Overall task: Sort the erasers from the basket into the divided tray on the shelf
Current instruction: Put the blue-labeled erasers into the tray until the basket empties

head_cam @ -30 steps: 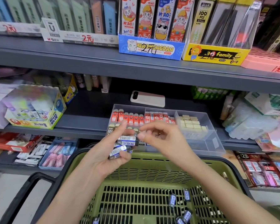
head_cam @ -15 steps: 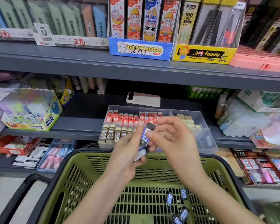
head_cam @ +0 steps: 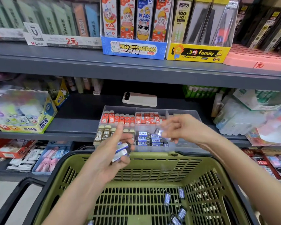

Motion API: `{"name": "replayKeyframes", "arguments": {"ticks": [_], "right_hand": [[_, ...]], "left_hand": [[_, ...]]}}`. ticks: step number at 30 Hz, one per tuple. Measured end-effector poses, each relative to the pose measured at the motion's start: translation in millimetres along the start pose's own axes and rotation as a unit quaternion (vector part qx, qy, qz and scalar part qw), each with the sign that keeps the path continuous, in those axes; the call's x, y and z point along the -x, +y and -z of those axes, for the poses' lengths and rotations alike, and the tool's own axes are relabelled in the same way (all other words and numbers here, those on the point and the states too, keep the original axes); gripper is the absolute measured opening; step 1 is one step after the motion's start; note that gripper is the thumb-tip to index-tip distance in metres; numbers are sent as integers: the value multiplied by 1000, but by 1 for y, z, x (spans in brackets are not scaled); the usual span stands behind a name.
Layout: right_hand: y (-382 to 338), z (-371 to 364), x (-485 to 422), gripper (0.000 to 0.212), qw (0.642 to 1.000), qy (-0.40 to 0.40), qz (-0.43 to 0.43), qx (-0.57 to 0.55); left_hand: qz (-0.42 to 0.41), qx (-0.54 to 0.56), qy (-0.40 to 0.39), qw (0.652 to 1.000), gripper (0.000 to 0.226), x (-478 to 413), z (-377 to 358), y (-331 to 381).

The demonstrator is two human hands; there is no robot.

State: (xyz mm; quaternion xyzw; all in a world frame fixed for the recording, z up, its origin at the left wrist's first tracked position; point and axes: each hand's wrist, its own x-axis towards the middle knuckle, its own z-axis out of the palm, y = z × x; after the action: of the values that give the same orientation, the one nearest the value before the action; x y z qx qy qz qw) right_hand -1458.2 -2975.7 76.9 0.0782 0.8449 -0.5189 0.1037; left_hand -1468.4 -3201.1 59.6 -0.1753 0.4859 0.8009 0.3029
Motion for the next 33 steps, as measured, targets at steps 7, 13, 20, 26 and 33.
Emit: {"name": "replayKeyframes", "arguments": {"ticks": [7,13,20,26,33], "right_hand": [[-19,-14,-29,16,901,-48,-11,430],[-26,-27,-41,16,856,-111,-7,504],[-18,-32,-39,18,832,-99,24,546],[-15,-25,-32,29,895,-128,-13,426],[-24,-47,9,14,971,4,188,150]], "left_hand": [[7,25,1,1000,53,-7,21,1],[23,47,-14,999,50,-10,27,-2],[21,41,-17,999,45,-13,25,-1],[15,39,-21,999,45,-11,18,0],[19,57,-17,998,52,-9,6,-3]]}}
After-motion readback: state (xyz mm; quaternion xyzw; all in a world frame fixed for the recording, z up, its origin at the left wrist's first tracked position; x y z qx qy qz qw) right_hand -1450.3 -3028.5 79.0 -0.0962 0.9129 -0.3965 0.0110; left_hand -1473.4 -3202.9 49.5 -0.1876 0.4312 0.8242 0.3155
